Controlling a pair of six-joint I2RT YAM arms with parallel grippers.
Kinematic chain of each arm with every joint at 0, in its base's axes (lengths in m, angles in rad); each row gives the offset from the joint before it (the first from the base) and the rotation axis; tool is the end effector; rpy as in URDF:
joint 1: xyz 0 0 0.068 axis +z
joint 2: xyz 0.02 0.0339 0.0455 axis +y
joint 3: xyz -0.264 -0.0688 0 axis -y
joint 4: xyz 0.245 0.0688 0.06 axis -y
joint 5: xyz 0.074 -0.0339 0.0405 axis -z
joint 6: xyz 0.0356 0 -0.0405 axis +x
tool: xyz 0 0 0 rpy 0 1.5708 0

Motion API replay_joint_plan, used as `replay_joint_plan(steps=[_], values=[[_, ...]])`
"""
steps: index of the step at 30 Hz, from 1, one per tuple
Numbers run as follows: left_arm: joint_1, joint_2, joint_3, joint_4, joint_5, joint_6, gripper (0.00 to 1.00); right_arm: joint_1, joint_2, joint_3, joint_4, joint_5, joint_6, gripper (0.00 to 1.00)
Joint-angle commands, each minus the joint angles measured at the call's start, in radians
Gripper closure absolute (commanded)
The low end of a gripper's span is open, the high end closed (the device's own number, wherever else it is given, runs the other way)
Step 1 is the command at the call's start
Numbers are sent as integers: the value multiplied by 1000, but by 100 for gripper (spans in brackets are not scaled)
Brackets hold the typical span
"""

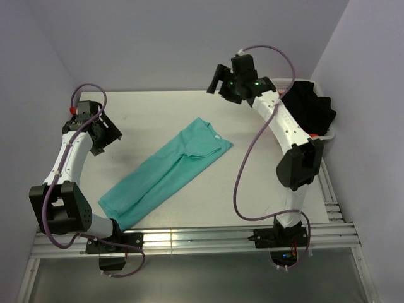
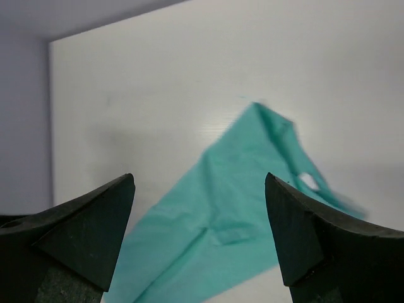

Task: Fold and stack the t-shirts
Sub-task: Rotate the tshirt 90 degrees

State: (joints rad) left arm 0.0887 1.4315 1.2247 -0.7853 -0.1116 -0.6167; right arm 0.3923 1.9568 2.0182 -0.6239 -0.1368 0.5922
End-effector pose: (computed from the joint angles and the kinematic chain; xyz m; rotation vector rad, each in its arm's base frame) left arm 0.2938 0.0301 0.2918 -0.9222 2.3823 -0.0607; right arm 0.4164 0.1776 0.3747 0.1376 2.2108 0.7108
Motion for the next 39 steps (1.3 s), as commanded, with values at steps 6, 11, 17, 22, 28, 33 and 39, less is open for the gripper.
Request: replay_joint_plan(steps=[6, 11, 17, 22, 28, 33, 39], values=[[3, 12, -22, 74, 64, -32, 20, -30, -70, -346, -253, 234, -25, 9], [3, 18, -5, 74, 69, -34, 20, -29, -56, -403, -244, 184, -8, 9], [3, -14, -31, 63, 50, -28, 20, -27, 8, -391, -254, 172, -8, 10], [3, -37, -50, 49, 26, -20, 19, -18, 77, -395, -231, 154, -5, 10], [6, -57, -57, 24, 4, -12, 19, 8, 166, -343, -217, 119, 11, 15], [8, -56, -57, 9, -3, 0, 19, 13, 260, -242, -227, 89, 14, 60], [16, -37, -41, -14, -11, 9, 19, 13, 401, -34, -276, 51, 37, 100]])
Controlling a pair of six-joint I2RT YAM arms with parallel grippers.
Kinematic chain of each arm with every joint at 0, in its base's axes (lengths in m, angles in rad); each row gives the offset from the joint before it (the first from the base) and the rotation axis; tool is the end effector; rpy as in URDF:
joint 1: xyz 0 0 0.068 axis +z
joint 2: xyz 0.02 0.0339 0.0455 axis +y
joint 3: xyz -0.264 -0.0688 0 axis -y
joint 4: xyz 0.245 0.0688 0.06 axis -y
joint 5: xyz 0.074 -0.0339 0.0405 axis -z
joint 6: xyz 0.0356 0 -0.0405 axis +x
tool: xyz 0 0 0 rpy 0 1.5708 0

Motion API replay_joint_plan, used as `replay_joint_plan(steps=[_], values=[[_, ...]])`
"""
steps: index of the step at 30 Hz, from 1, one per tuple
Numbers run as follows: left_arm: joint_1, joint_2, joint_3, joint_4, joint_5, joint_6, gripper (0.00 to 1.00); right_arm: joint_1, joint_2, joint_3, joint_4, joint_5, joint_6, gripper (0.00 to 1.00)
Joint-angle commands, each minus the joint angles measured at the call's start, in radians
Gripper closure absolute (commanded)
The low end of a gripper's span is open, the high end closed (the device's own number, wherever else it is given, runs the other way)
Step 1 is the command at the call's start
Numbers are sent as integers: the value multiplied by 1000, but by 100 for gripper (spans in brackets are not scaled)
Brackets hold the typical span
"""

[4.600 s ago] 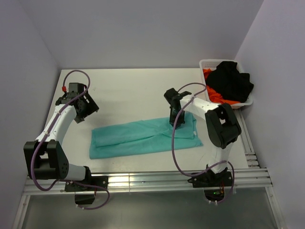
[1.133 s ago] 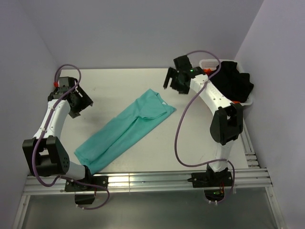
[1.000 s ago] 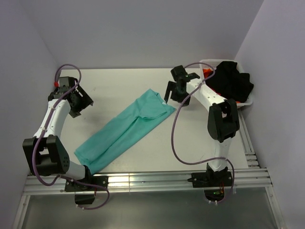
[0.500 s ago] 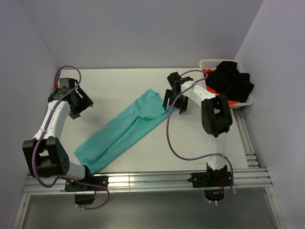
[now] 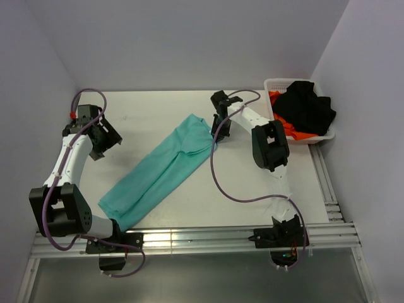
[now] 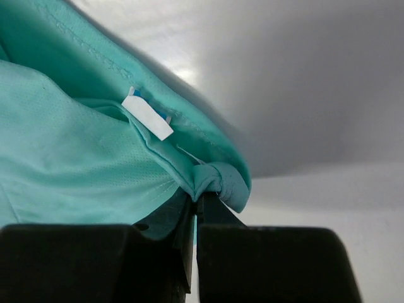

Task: Fold and stack the t-shirts
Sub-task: Rotate the tshirt 90 degrees

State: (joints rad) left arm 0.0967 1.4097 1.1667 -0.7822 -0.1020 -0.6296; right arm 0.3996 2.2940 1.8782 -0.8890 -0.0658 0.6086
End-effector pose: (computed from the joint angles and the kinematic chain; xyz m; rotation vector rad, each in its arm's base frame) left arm 0.2850 0.0313 0.2798 -0.9541 2.4066 -0.0632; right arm 0.4338 0.1857 0.1617 0.2926 2.9132 0.2736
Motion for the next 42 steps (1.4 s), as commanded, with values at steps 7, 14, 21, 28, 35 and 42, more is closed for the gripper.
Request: replay_joint_plan(steps=[7, 14, 21, 28, 35, 42], values=[[14, 18, 76, -52, -16, 45, 19, -36, 225, 440, 417, -401, 330, 100], [17, 54, 177, -88, -38, 51, 19, -73, 281, 704, 843, -402, 606, 0], [21, 12, 108, -26, -10, 11, 19, -97, -94, 274, 510, -321, 257, 0], [20, -2, 48, 18, 25, -18, 19, -19, -263, -91, 338, -269, 139, 0], [21, -5, 18, 43, 48, -24, 20, 120, -237, -119, 285, -272, 121, 0], [20, -49, -28, 49, 47, -10, 19, 196, -171, -100, 283, -281, 128, 0]])
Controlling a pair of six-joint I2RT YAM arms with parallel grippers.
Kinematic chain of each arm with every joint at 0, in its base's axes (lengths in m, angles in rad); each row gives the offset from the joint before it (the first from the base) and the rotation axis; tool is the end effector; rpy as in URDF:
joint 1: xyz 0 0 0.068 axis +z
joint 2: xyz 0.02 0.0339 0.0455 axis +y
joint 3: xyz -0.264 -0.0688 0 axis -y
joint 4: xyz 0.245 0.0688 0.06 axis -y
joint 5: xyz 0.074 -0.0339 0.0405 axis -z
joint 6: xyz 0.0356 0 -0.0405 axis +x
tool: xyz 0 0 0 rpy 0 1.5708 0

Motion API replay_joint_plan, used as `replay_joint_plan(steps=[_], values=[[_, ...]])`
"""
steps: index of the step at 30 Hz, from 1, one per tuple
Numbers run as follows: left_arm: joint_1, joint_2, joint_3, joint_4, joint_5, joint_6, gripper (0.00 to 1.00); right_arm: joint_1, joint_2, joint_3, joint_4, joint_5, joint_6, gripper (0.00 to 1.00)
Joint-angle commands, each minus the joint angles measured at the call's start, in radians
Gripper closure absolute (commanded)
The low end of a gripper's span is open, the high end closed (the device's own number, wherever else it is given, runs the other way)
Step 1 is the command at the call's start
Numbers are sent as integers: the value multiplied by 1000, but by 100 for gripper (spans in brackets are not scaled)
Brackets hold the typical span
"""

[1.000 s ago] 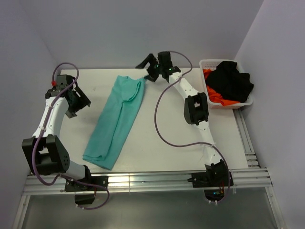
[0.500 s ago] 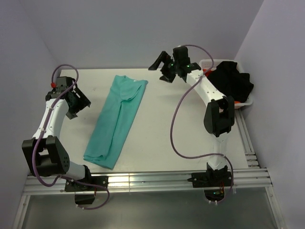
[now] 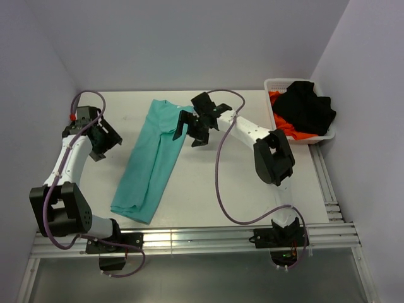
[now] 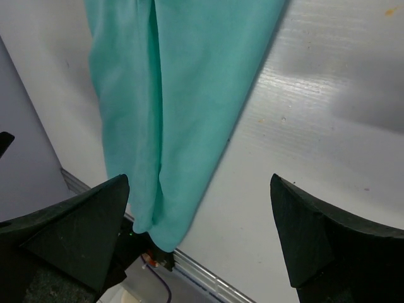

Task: Fold and stack the t-shirts
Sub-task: Rotate the tshirt 90 degrees

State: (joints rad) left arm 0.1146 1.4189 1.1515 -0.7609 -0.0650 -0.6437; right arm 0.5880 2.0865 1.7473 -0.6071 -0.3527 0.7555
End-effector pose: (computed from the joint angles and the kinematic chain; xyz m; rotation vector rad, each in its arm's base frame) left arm 0.2866 0.0353 0.2738 -0.9840 2.4061 -0.1075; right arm 0.3792 0.2676 0.2311 0.0716 2.7213 0.9251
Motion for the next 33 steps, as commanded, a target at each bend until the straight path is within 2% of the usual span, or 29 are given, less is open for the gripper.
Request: replay_joint_plan(steps=[1, 8, 15, 18, 22, 27, 30, 33], values=[[3, -69, -18, 26, 8, 6, 19, 16, 49, 38, 1, 18, -24, 0], [8, -107, -32, 17, 7, 12, 19, 78, 225, 196, -80, 60, -68, 4], [19, -124, -55, 21, 19, 16, 19, 102, 336, 375, -141, 73, -61, 9], [23, -132, -67, 25, 19, 21, 19, 105, 360, 399, -140, 61, -55, 20], [33, -132, -73, 26, 19, 29, 19, 107, 374, 399, -146, 64, -54, 43], [46, -118, -65, 31, 22, 35, 19, 105, 374, 389, -158, 75, -68, 49], [51, -110, -67, 38, 31, 30, 19, 104, 376, 391, -160, 81, -74, 61], [51, -106, -73, 41, 36, 29, 19, 102, 397, 418, -186, 90, -76, 80]])
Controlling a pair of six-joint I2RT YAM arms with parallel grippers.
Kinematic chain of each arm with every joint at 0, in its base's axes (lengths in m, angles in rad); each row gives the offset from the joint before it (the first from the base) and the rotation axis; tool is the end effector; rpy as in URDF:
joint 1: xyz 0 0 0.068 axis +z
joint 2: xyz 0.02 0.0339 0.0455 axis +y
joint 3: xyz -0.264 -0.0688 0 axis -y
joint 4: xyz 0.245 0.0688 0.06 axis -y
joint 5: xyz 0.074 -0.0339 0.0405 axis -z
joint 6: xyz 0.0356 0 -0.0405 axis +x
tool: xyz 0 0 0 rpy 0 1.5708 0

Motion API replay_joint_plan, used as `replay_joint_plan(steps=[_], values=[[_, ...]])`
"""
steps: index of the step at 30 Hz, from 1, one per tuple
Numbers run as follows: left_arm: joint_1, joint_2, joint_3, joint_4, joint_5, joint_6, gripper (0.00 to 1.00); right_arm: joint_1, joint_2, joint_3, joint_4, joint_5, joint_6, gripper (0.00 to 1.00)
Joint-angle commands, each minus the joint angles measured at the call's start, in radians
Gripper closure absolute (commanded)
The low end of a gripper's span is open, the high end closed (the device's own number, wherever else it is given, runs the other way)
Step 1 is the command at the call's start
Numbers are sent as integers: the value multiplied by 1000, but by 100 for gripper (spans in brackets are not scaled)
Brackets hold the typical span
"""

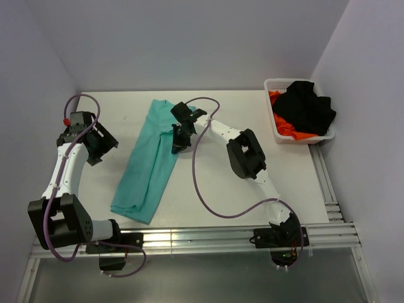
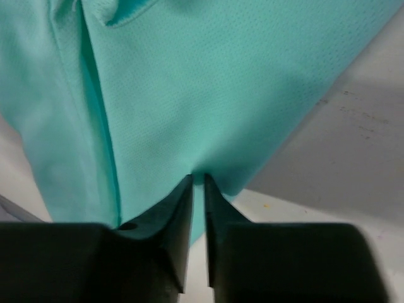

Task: Fold and stack the t-shirts
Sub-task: Rotate the tshirt 90 degrees

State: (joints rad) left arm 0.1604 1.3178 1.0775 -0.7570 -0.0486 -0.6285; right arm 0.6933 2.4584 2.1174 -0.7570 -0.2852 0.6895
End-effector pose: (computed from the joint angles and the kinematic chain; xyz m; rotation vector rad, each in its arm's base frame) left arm 0.2619 0.0441 0.2770 -1.0048 2.3660 -0.1150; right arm 0.3974 0.3432 0.1585 -0.1044 2.8604 0.7558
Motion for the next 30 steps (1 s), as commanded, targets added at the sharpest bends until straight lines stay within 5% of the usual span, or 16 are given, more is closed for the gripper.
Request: replay_joint_plan(steps=[1, 4, 10, 12, 13, 15, 30], values=[[7, -5, -2, 39, 18, 15, 19, -3, 37, 55, -42, 26, -10, 85], [7, 0, -5, 42, 16, 16, 19, -6, 50, 72, -62, 46, -10, 98], [13, 4, -21, 53, 18, 18, 19, -6, 74, 118, -116, 103, -24, 99], [14, 4, -25, 58, 19, 18, 19, -8, 77, 157, -151, 124, -34, 81], [16, 6, -25, 59, 19, 18, 19, -9, 67, 161, -162, 141, -47, 53], [19, 9, -25, 61, 18, 18, 19, -11, 12, 110, -150, 162, -53, 37], [24, 37, -4, 65, 18, 27, 19, -64, -165, -69, -76, 205, -35, 35]])
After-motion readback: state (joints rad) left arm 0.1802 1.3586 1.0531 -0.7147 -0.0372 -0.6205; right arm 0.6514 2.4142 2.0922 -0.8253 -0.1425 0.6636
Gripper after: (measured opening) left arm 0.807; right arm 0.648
